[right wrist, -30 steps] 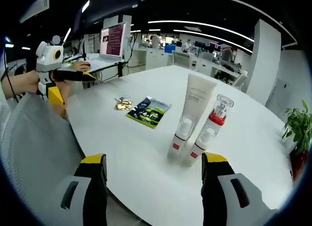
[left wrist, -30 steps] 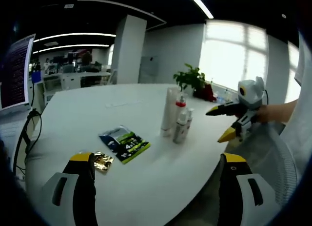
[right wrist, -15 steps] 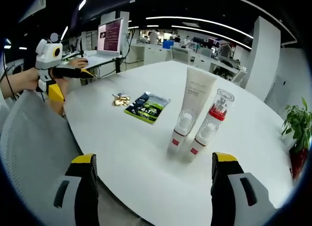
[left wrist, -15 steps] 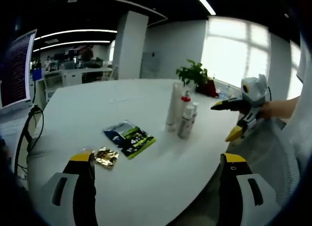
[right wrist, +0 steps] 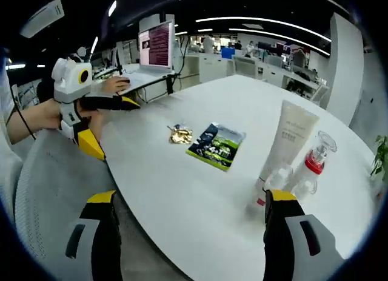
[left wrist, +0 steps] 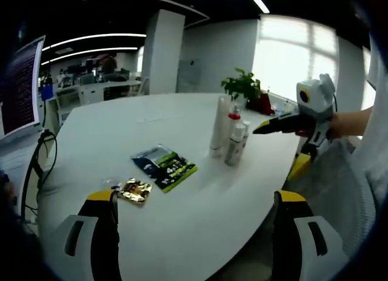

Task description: Arrange the skincare products in the storage area until every visible bottle or jar stands upright without overlapping.

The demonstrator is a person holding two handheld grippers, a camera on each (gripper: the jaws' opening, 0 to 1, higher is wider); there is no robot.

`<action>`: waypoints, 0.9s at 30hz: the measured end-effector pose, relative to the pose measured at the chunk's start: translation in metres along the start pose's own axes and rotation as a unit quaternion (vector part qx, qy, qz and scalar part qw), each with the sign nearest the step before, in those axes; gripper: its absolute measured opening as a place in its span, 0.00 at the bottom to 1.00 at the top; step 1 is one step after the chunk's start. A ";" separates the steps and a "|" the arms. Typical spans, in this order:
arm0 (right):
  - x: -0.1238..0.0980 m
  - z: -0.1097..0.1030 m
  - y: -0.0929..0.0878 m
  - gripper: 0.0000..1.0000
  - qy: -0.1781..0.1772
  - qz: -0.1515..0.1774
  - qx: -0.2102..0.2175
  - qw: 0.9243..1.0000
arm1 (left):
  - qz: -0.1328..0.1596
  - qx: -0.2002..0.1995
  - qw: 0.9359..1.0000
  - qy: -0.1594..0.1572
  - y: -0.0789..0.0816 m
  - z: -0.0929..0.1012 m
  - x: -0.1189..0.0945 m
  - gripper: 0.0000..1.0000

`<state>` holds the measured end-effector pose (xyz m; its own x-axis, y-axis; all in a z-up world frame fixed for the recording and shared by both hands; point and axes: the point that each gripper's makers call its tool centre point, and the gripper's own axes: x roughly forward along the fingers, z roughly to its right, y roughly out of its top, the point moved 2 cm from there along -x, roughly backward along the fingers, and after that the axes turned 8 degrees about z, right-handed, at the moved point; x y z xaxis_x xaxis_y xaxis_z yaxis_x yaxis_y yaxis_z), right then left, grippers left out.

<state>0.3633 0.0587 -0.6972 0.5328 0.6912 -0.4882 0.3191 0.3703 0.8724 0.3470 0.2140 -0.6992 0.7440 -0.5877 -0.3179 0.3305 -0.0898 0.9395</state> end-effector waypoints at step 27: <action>0.134 0.022 0.002 0.97 -0.029 -0.071 0.073 0.994 | -0.006 0.008 1.000 0.024 -0.008 -0.014 -0.005 0.99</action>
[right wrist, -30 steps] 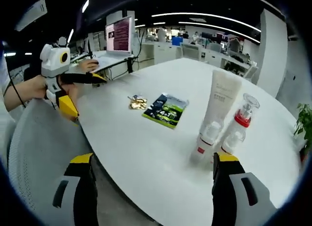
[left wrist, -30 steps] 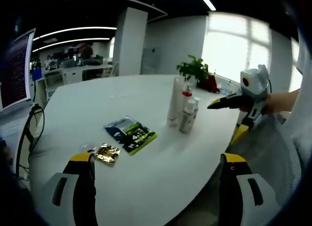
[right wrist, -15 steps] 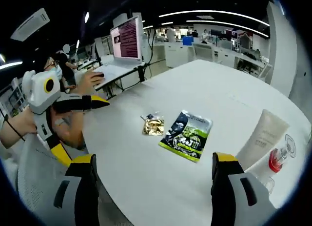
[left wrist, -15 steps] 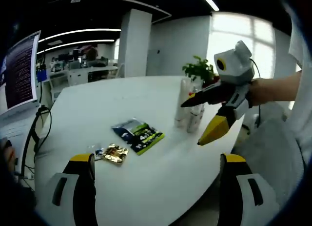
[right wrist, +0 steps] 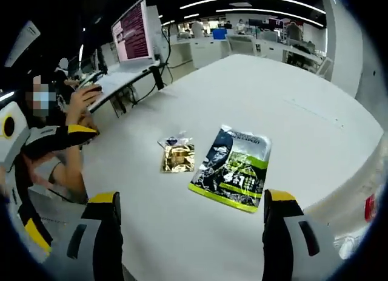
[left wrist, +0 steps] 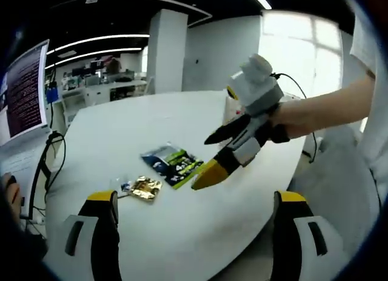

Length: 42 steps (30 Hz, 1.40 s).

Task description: Arrange the skincare products in the storage area until every visible bottle or jar stands upright without overlapping.

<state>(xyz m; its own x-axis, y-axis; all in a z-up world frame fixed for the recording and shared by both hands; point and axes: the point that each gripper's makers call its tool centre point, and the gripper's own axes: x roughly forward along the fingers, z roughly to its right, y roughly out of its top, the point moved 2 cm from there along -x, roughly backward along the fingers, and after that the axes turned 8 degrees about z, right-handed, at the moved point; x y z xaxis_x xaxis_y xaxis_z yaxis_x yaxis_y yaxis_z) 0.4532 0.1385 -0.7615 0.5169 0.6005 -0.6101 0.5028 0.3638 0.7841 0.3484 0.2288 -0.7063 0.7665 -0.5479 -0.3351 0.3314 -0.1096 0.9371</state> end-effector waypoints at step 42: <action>0.083 0.064 -0.001 0.69 -0.147 -0.058 0.014 0.987 | -0.012 -0.005 1.000 -0.008 -0.006 0.003 0.001 0.98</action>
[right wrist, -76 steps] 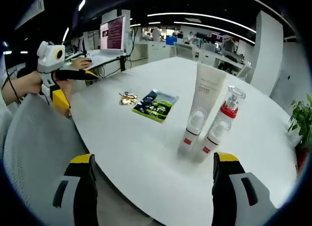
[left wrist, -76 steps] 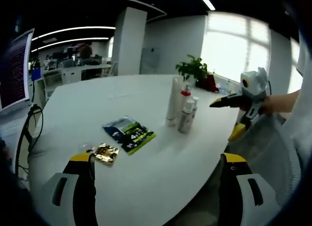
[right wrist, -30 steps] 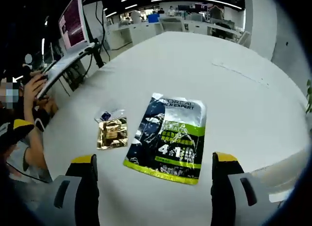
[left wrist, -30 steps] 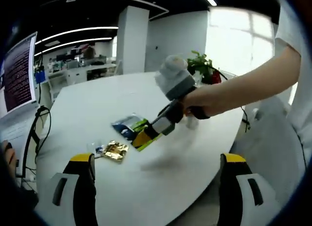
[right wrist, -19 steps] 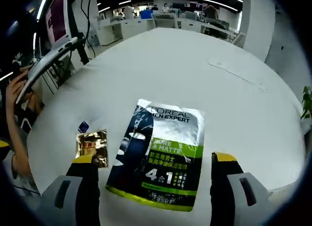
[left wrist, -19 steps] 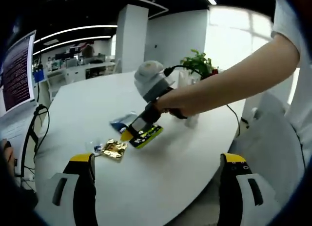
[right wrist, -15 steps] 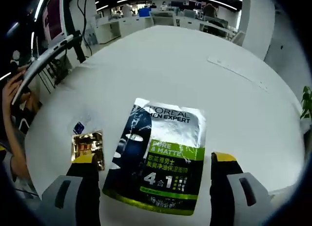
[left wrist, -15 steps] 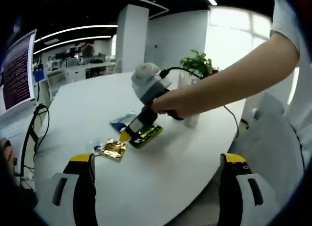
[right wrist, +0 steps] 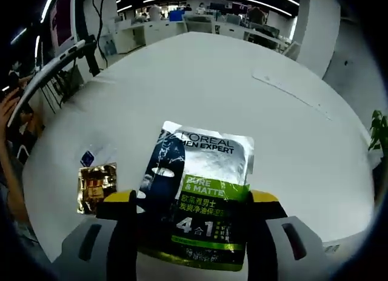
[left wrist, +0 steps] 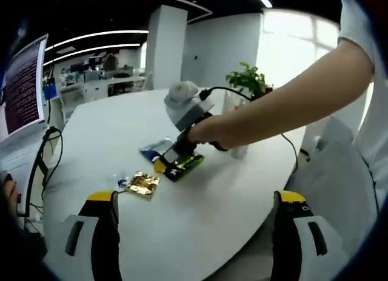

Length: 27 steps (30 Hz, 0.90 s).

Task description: Arrange the skincare products in the storage area until every visible bottle or jar stands upright without overlapping.

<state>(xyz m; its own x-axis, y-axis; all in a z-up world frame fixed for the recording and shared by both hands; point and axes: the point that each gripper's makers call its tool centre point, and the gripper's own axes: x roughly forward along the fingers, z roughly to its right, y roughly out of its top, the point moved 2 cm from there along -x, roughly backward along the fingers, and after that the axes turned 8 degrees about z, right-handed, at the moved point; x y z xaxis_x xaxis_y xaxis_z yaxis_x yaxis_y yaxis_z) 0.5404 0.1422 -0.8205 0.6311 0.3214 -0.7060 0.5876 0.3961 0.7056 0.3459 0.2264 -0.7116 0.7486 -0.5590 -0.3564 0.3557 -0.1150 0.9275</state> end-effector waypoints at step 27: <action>-0.027 0.005 -0.011 0.09 0.038 0.044 -0.016 0.998 | 0.015 -0.027 1.000 -0.002 0.004 -0.001 -0.001 0.98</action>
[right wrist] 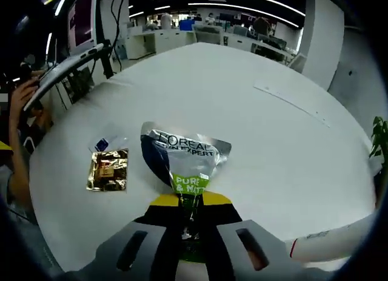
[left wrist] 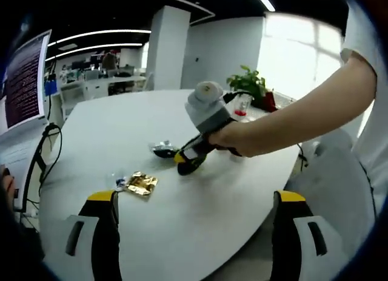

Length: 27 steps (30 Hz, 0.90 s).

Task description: Arrange the skincare products in the storage area until every visible bottle or jar stands upright without overlapping.

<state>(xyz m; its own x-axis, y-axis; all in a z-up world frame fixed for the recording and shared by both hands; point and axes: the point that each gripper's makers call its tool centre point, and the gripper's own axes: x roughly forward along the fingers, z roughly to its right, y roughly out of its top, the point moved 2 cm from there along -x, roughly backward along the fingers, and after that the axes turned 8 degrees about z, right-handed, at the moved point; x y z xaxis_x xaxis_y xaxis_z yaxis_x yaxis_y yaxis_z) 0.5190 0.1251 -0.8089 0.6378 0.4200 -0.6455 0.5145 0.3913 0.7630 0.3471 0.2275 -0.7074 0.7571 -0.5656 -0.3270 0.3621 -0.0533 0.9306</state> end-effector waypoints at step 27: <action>-0.119 -0.067 0.033 0.08 0.079 0.148 -0.080 0.983 | 0.054 -0.052 0.997 -0.020 0.035 0.017 -0.009 0.91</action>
<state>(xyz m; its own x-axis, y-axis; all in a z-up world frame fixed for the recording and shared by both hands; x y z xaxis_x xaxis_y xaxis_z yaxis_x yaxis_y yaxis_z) 0.4220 0.1430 -0.7089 0.6427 0.6519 -0.4024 0.2145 0.3511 0.9114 0.3435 0.2164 -0.6688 0.7735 -0.5954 -0.2170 0.3350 0.0936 0.9376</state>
